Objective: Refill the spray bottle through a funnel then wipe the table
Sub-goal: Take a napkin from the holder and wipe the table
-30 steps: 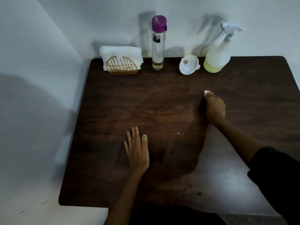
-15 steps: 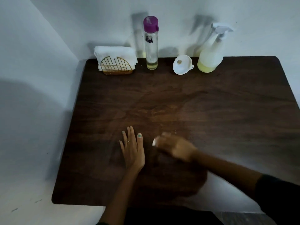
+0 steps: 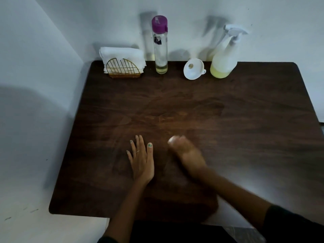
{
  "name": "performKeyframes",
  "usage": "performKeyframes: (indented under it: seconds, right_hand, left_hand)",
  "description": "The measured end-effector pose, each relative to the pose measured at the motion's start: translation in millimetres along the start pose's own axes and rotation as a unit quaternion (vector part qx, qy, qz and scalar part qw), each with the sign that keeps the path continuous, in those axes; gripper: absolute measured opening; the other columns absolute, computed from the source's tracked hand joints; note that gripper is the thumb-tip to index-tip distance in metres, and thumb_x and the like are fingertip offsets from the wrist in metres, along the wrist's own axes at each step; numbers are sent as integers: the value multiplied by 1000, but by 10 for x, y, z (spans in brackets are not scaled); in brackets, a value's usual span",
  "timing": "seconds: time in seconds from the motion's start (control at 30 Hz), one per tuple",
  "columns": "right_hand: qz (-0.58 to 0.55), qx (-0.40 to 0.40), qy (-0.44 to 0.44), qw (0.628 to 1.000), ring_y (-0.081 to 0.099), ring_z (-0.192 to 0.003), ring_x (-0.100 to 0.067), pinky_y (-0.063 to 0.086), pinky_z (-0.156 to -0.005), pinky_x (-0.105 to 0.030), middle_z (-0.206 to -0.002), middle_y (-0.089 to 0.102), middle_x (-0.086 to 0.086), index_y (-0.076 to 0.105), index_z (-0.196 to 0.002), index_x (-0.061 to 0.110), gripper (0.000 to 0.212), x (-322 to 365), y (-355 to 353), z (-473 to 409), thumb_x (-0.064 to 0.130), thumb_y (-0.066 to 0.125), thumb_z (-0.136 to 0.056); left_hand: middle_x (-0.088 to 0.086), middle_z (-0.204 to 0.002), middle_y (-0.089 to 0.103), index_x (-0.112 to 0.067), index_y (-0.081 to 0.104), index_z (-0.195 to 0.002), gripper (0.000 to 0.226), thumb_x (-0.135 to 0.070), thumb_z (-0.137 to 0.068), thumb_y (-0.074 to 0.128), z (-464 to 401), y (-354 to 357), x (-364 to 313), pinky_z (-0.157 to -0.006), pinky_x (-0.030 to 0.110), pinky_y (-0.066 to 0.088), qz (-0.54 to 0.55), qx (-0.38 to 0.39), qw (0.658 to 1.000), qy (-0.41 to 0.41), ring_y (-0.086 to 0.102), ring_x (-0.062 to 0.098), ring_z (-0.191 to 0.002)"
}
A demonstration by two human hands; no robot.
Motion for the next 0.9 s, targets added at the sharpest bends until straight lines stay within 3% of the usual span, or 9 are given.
performKeyframes:
  seconds: [0.13, 0.2, 0.27, 0.33, 0.4, 0.5, 0.63, 0.8, 0.9]
  right_hand:
    - [-98, 63, -254, 960, 56, -116, -28, 37, -108, -38, -119, 65, -13, 56, -122, 0, 31, 884, 319, 688, 8, 37, -100]
    - [-119, 112, -305, 938, 57, -118, -26, 33, -110, -38, -123, 63, -14, 61, -118, 1, 29, 818, 327, 703, 8, 43, -96]
    - [-123, 126, -233, 956, 46, -126, -18, 20, -114, -19, -135, 52, -13, 54, -128, 2, 34, 442, 153, 431, 13, 43, -98]
    - [-65, 57, -173, 981, 38, -130, -22, 3, -110, -7, -141, 44, -14, 48, -133, 3, 38, -116, -86, 122, 14, 39, -98]
    - [-65, 6, -34, 997, 47, -125, -35, 13, -113, -20, -136, 51, -19, 52, -130, 2, 41, -821, -261, -127, 12, 39, -92]
    - [-69, -45, 174, 981, 48, -125, -34, 30, -111, -40, -136, 51, -17, 53, -129, 2, 49, -1667, -501, -210, -10, 44, -82]
    - [-60, -95, 267, 957, 44, -128, -33, 31, -109, -40, -139, 48, -16, 50, -131, 1, 49, -1654, -503, -171, -9, 36, -85]
    - [-84, 32, -21, 996, 32, -138, -15, 16, -115, -23, -146, 40, -3, 42, -139, 12, 40, -206, -36, 310, 24, 38, -101]
    - [-108, 86, -169, 976, 51, -124, -22, 35, -109, -31, -131, 57, -9, 42, -136, 4, 40, 483, 182, 765, 23, 32, -103]
  left_hand:
    - [-2, -160, -4, -18, -1, -151, 57, -40, -100, 13, 11, 3, -20, -116, 38, -14, 3, 3, 1000, 1, -15, 12, -145]
    - [-2, -160, -4, -17, -1, -151, 56, -39, -101, 13, 26, 15, -23, -117, 38, -13, 3, 4, 1000, 5, -15, 12, -145]
    - [-2, -160, -4, -17, -1, -151, 56, -39, -101, 13, 52, 28, -31, -117, 37, -13, 3, 3, 1000, 9, -15, 12, -145]
    - [-1, -160, -4, -16, -1, -151, 56, -39, -101, 13, 75, 41, -39, -116, 37, -13, 3, 1, 1000, 10, -15, 12, -145]
    - [-1, -160, -5, -17, -2, -150, 56, -40, -101, 12, 105, 61, -53, -117, 38, -13, 1, 2, 1000, 11, -15, 12, -145]
    - [-1, -160, -5, -17, -3, -150, 58, -41, -100, 11, 152, 95, -71, -117, 37, -13, -1, 4, 1000, 12, -15, 12, -144]
    - [-1, -160, -5, -17, -3, -150, 58, -41, -99, 11, 176, 128, -59, -117, 37, -13, -18, 3, 1000, 14, -16, 12, -144]
    - [0, -160, -4, -16, -2, -150, 56, -39, -101, 12, 181, 175, -68, -116, 36, -12, -44, -5, 999, 16, -14, 14, -145]
    - [0, -160, -4, -16, -2, -151, 57, -39, -101, 15, 184, 178, -70, -117, 37, -10, -47, -5, 999, 13, -13, 15, -146]
Point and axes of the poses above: each hand's wrist, its own z-axis away from the middle knuckle, its own y-axis out of the palm, x = y × z, the point moved 7 cm from there along -z, towards the middle knuckle
